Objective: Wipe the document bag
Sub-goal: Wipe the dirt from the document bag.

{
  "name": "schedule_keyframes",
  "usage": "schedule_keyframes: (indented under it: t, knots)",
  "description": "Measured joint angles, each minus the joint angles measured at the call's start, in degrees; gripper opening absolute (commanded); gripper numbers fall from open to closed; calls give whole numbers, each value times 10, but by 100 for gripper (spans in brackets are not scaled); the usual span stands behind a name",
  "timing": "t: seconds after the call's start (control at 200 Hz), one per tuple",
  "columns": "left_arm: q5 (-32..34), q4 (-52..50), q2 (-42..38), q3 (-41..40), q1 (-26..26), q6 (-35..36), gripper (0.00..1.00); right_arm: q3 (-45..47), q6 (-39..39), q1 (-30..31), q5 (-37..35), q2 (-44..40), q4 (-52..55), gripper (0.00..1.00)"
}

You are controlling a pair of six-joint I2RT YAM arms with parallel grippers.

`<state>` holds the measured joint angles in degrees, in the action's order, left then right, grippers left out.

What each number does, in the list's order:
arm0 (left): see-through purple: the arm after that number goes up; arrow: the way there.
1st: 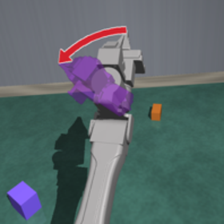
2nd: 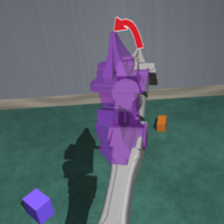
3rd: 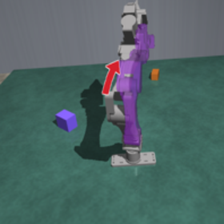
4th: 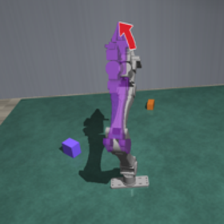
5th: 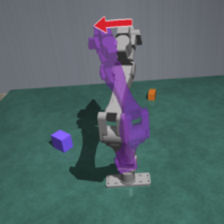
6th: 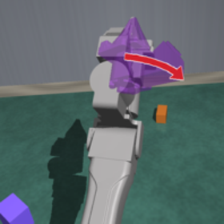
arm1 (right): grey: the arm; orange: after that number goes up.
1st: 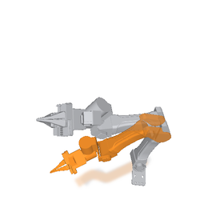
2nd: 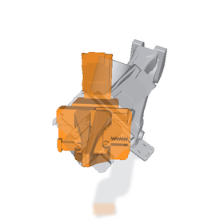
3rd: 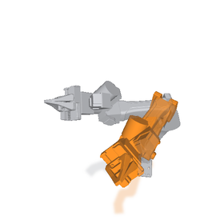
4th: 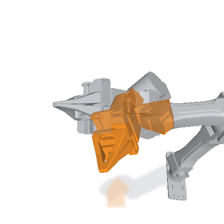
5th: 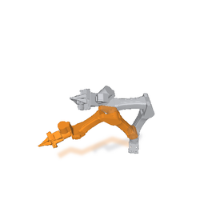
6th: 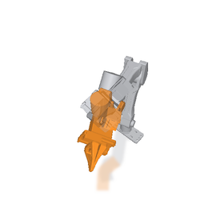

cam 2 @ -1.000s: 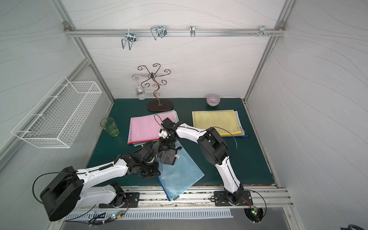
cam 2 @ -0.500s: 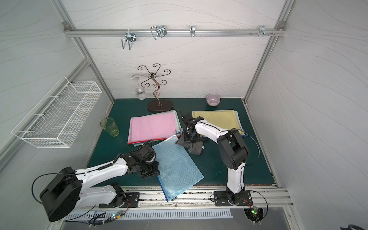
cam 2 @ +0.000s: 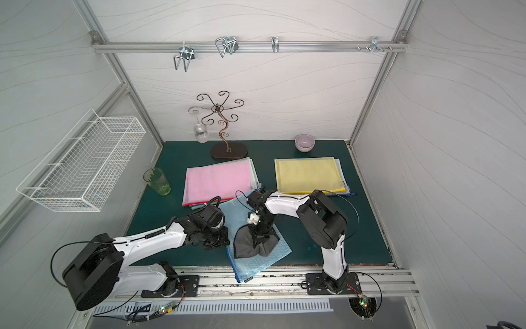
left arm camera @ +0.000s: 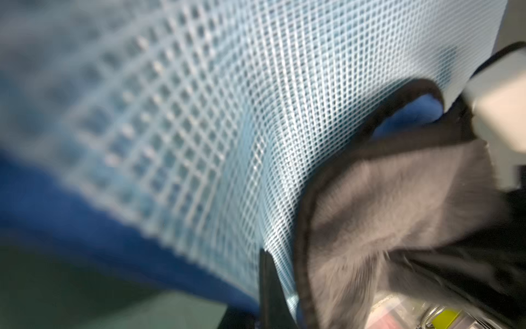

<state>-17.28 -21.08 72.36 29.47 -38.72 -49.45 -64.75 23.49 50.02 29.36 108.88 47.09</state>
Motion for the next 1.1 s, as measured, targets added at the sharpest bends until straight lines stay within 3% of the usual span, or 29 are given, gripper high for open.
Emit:
schedule_keyframes:
  t: [0.075,0.2,0.275,0.37,0.51,0.655,0.795,0.915,0.996,1.101]
  knots:
    - [-2,10,0,-2,6,-2,0,25,9,-37,-37,-30,17,0]
    - [0,17,-7,-8,16,-3,0,47,25,-104,-200,-126,74,0]
    - [5,16,-10,-11,19,-3,0,36,19,-103,-229,-170,97,0]
    - [6,17,-10,-11,20,-3,0,-4,-4,-49,-180,-169,107,0]
    - [7,17,-8,-11,20,-4,0,-32,-33,40,-47,-106,74,0]
    - [9,17,-10,-11,21,-5,0,-19,-33,54,33,-56,35,0]
    - [13,16,-28,-11,25,-6,0,30,-10,-6,10,-40,11,0]
    - [15,7,-58,-10,31,-4,0,85,20,-135,-42,-80,12,0]
    - [25,-25,-89,-2,39,1,0,95,35,-212,-114,-143,28,0]
    - [51,-97,-133,32,50,14,0,69,40,-224,-165,-206,55,0]
